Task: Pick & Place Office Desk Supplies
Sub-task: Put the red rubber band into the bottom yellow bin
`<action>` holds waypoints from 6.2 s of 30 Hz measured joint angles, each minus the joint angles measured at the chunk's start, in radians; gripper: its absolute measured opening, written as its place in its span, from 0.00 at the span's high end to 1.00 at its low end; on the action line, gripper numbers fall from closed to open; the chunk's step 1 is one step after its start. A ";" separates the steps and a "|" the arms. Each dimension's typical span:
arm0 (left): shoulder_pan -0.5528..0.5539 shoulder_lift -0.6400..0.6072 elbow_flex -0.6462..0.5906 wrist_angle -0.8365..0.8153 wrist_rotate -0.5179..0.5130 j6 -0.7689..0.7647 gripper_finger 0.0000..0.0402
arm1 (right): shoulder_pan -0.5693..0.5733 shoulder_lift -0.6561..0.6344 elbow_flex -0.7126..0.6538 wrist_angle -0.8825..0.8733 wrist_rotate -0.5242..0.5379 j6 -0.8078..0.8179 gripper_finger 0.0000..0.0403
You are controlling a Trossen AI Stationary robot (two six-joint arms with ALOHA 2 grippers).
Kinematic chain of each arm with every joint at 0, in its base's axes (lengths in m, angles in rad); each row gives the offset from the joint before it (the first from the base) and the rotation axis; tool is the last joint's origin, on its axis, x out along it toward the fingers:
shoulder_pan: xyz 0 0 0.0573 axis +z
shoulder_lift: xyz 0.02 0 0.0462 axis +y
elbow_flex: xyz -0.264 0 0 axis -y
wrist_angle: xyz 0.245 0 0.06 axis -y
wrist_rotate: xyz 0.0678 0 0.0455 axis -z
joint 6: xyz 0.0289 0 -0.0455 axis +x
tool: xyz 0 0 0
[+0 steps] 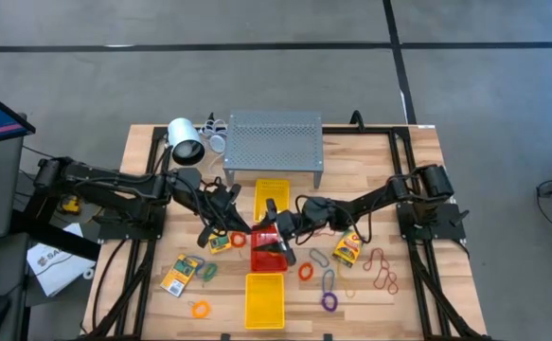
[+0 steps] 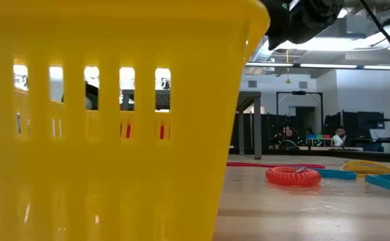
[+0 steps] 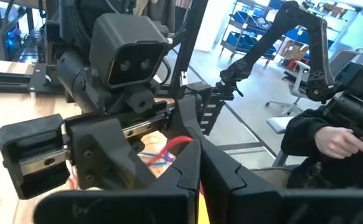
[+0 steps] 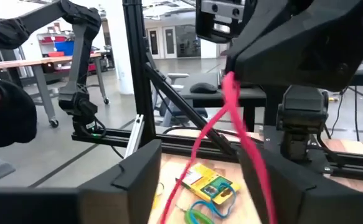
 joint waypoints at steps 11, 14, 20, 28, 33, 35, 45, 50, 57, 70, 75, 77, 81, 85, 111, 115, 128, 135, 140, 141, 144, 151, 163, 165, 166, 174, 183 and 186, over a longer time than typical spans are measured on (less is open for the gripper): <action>0.000 0.000 0.000 0.000 0.000 0.005 1.00 | 0.000 0.000 0.000 -0.004 0.000 0.000 0.98; 0.000 0.000 0.000 0.000 -0.001 0.005 1.00 | 0.000 0.000 0.000 -0.004 0.000 -0.001 0.99; 0.003 0.000 0.000 0.002 -0.010 0.005 0.98 | 0.002 0.000 0.000 -0.005 -0.001 -0.007 1.00; 0.003 0.000 0.000 0.049 -0.013 0.040 0.90 | 0.002 -0.001 0.000 -0.023 -0.017 -0.008 1.00; 0.003 -0.011 0.000 0.055 -0.012 0.071 0.80 | 0.007 -0.002 0.000 -0.028 -0.027 -0.003 1.00; 0.003 -0.017 0.000 0.049 -0.012 0.075 0.77 | 0.010 -0.002 0.000 -0.030 -0.029 -0.001 1.00; 0.004 -0.043 -0.001 0.038 -0.012 0.127 0.67 | 0.029 -0.002 0.050 -0.114 -0.150 0.053 1.00; 0.009 -0.050 -0.001 -0.002 -0.012 0.147 0.67 | 0.071 -0.002 0.129 -0.267 -0.157 0.039 1.00; 0.015 -0.050 -0.001 -0.112 -0.012 0.163 0.68 | 0.150 -0.002 0.261 -0.550 -0.154 -0.024 1.00; 0.019 -0.057 -0.030 -0.294 -0.040 0.163 0.69 | 0.265 -0.002 0.311 -0.703 0.135 -0.010 1.00; 0.019 -0.089 -0.065 -0.356 -0.096 0.137 0.70 | 0.286 -0.002 0.311 -0.718 0.193 0.025 1.00; 0.017 -0.111 -0.085 -0.336 -0.099 0.118 0.70 | 0.296 0.002 0.311 -0.715 0.196 0.041 1.00; 0.014 -0.174 -0.143 -0.322 -0.100 0.069 0.70 | 0.316 0.004 0.311 -0.714 0.221 0.076 1.00; 0.007 -0.248 -0.208 -0.244 -0.098 -0.007 0.70 | 0.336 0.004 0.311 -0.720 0.271 0.086 1.00; -0.138 -0.321 -0.288 -0.008 -0.099 -0.057 0.70 | 0.342 0.184 0.457 -0.841 0.258 0.148 1.00; -0.138 -0.321 -0.288 -0.005 -0.099 -0.057 0.70 | 0.342 0.232 0.516 -0.959 0.254 0.165 1.00; -0.138 -0.321 -0.288 -0.006 -0.098 -0.055 0.70 | 0.333 0.268 0.566 -1.057 0.233 0.208 1.00; -0.138 -0.321 -0.288 -0.006 -0.098 -0.055 0.70 | 0.333 0.296 0.568 -1.064 0.206 0.233 1.00; -0.138 -0.321 -0.294 0.004 -0.098 -0.055 0.70 | 0.333 0.300 0.565 -1.064 0.202 0.236 1.00; -0.138 -0.321 -0.300 0.006 -0.099 -0.055 0.70 | 0.333 0.300 0.565 -1.064 0.201 0.236 1.00; -0.138 -0.321 -0.316 0.008 -0.114 -0.055 0.70 | 0.333 0.300 0.565 -1.064 0.183 0.236 1.00; -0.138 -0.321 -0.328 0.015 -0.136 -0.055 0.70 | 0.333 0.299 0.565 -1.064 0.166 0.236 1.00; -0.138 -0.321 -0.328 0.032 -0.136 -0.055 0.70 | 0.332 0.299 0.565 -1.049 0.140 0.236 1.00; -0.138 -0.321 -0.328 0.032 -0.136 -0.055 0.70 | 0.332 0.299 0.565 -1.041 0.134 0.236 0.99; -0.138 -0.321 -0.328 0.032 -0.136 -0.055 0.70 | 0.332 0.299 0.565 -1.041 0.133 0.236 0.99; -0.138 -0.321 -0.328 0.031 -0.136 -0.058 0.70 | 0.332 0.299 0.565 -1.045 0.131 0.236 0.92; -0.137 -0.321 -0.328 0.031 -0.135 -0.058 0.70 | 0.327 0.299 0.565 -1.045 0.121 0.270 0.83; -0.138 -0.321 -0.328 0.031 -0.135 -0.058 0.70 | 0.321 0.299 0.565 -1.045 0.112 0.279 0.78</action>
